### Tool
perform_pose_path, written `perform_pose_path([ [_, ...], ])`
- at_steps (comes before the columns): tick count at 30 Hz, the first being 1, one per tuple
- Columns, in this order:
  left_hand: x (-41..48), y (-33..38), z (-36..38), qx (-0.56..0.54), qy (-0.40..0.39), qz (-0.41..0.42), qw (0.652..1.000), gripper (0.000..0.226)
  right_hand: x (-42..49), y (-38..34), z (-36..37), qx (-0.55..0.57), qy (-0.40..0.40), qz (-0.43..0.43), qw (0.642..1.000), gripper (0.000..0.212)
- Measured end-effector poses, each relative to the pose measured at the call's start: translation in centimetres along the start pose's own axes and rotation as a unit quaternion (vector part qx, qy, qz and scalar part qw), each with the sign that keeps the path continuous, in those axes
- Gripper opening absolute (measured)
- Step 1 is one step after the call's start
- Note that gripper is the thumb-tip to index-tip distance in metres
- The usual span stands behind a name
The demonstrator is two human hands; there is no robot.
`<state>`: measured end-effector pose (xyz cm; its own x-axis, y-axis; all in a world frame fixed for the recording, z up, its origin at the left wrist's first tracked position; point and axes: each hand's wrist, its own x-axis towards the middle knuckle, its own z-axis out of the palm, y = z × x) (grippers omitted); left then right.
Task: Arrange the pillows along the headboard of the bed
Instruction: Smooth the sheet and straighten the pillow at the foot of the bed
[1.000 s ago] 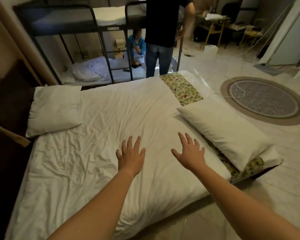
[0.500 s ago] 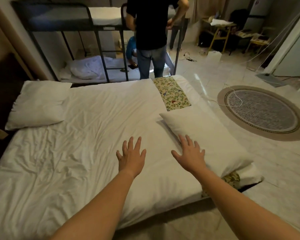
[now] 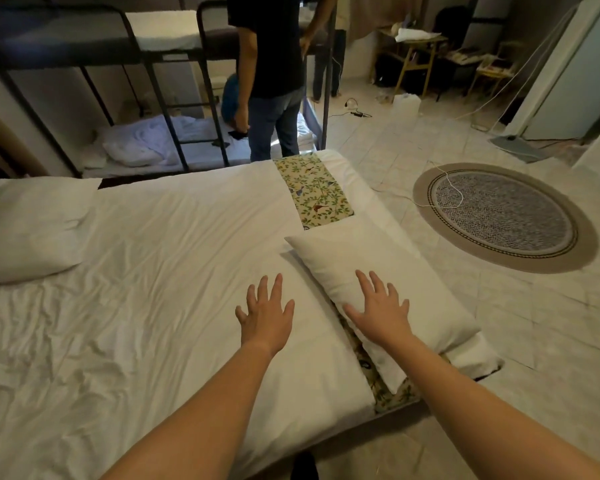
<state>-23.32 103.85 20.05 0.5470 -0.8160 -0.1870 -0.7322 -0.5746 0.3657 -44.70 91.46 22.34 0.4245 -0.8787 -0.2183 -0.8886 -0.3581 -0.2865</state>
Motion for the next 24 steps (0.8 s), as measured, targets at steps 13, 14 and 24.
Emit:
perform_pose_path([
  [13,8.8,8.9,2.0,0.021,-0.022,0.043,0.999,0.063,9.1,7.1,-3.6,-0.006,0.008,0.026,1.000,0.083],
  [14,9.2,9.6,2.2,0.021,-0.024,0.041,0.999,0.063,9.8,7.7,-3.8,-0.002,0.008,0.025,1.000,0.083],
  [24,12.7,18.3,6.9,-0.009,-0.018,-0.043,0.999,0.062,17.9,17.0,-5.6,0.002,-0.031,-0.022,0.999,0.083],
])
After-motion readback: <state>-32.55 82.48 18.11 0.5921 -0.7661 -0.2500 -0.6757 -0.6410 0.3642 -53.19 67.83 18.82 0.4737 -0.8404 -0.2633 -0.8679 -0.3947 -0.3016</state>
